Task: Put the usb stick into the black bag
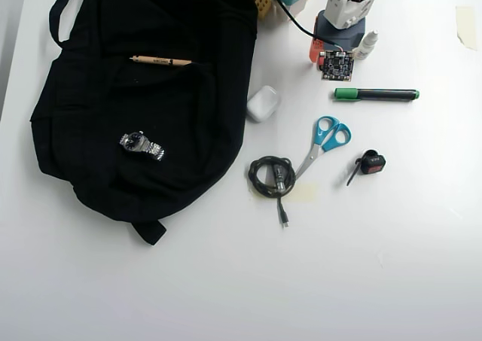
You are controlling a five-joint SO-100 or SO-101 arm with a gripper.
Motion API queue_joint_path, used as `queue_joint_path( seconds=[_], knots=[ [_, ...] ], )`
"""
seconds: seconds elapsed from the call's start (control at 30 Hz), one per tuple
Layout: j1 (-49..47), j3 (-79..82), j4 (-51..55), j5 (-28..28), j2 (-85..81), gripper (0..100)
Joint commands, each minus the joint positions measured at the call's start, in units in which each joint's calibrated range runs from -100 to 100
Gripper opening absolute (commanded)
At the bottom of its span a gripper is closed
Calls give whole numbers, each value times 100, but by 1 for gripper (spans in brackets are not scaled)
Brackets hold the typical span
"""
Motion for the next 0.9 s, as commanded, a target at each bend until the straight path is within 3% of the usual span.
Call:
queue_joint_path(
  seconds=[0.0,0.87],
  knots=[
    [37,-122,-50,-19,4,14],
    [30,417,-59,-19,-12,14]
  ],
)
